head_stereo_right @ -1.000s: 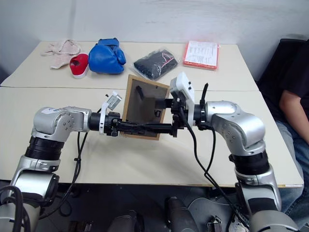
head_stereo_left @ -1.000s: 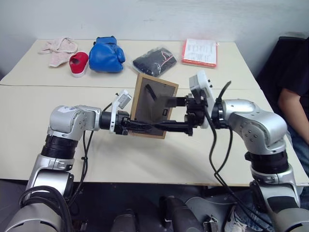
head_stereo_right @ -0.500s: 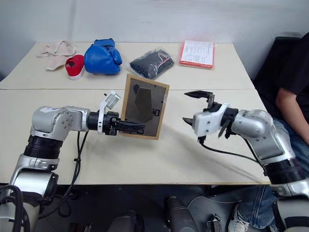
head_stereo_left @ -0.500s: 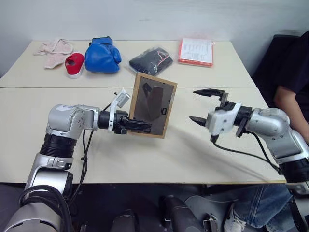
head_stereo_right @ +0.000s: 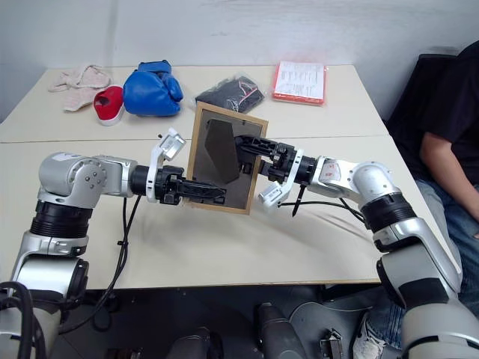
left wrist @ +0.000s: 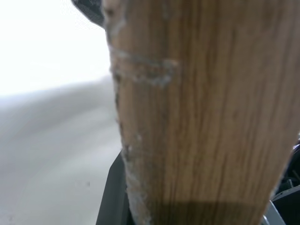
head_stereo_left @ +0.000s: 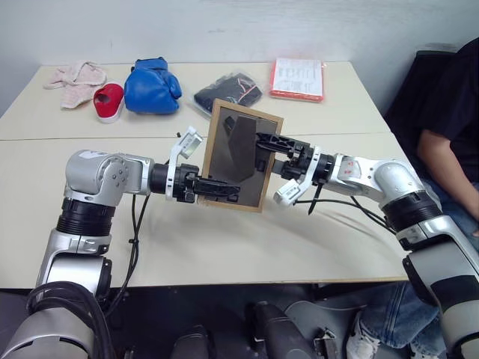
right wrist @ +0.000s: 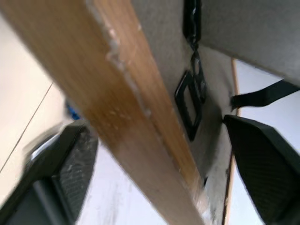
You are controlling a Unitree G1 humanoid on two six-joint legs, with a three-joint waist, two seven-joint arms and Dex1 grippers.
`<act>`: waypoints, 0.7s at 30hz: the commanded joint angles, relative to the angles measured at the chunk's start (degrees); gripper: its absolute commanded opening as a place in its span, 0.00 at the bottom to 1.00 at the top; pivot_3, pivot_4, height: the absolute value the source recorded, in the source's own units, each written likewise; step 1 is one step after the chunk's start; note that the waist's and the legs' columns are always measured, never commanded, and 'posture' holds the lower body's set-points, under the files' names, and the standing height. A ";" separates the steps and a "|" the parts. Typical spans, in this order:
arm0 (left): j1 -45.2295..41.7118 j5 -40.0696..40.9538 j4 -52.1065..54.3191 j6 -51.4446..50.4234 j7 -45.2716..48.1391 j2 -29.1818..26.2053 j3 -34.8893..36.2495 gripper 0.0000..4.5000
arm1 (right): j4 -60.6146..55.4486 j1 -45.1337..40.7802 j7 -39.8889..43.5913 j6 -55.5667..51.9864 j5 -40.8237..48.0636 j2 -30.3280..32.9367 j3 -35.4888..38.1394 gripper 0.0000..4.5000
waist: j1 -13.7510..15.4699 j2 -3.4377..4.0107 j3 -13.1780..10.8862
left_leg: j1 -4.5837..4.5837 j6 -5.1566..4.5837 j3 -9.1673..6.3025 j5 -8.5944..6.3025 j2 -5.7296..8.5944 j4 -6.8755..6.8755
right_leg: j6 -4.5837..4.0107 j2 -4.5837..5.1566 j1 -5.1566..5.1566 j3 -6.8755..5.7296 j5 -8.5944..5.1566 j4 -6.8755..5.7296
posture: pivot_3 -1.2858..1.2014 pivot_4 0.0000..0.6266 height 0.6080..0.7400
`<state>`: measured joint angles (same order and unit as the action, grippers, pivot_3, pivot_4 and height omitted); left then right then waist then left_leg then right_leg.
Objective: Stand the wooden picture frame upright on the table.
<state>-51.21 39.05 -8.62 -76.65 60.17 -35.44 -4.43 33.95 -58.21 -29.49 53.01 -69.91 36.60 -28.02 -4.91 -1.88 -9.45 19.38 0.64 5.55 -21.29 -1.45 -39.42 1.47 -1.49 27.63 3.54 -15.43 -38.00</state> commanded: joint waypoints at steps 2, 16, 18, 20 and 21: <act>-0.29 1.52 1.91 1.03 0.65 -2.05 2.51 0.19 | -0.53 -2.24 -6.90 1.39 -0.32 1.30 -1.53 0.58 | -0.05 0.01 0.00 | 0.00 0.01 0.00 0.00 0.00 0.00 | 0.00 0.00 0.00 0.00 0.00 0.00 | 0.52 0.24 1.00; 15.08 7.08 15.28 1.19 -4.59 -19.34 27.39 1.00 | 6.24 -8.15 -7.64 8.35 2.30 1.64 -5.75 0.28 | -1.92 -0.03 -0.03 | -0.11 0.13 0.00 0.08 -0.02 0.29 | -0.10 -0.02 0.05 0.01 -0.05 0.01 | 0.52 0.24 1.00; 18.95 9.53 21.20 1.50 -4.81 -20.32 34.18 1.00 | 7.55 -8.56 -6.67 9.72 3.24 1.43 -5.94 0.28 | -1.87 -0.05 -0.03 | -0.10 0.12 -0.01 0.07 -0.01 0.28 | -0.09 -0.01 0.03 0.01 -0.05 0.04 | 0.52 0.24 1.00; 24.39 10.79 29.00 4.66 -4.85 -19.77 40.21 1.00 | 10.01 -8.91 -4.68 12.30 5.73 0.64 -6.05 0.28 | -1.82 -0.06 -0.03 | -0.12 0.11 -0.03 0.06 -0.01 0.27 | -0.09 -0.01 -0.02 -0.01 -0.05 0.09 | 0.52 0.24 1.00; 26.31 11.38 31.83 5.89 -5.17 -19.35 41.98 1.00 | 11.08 -9.05 -3.67 13.52 6.96 0.31 -6.08 0.28 | -1.73 -0.06 -0.02 | -0.13 0.11 -0.04 0.06 -0.01 0.27 | -0.09 0.00 -0.04 -0.01 -0.05 0.08 | 0.52 0.24 1.00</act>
<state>-26.28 48.47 17.59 -73.14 55.05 -54.85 33.29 43.91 -65.68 -34.09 64.46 -66.80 36.99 -35.23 -6.64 -1.94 -9.47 19.23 0.75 5.50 -21.22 -1.46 -39.15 1.38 -1.50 27.57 3.51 -15.48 -37.93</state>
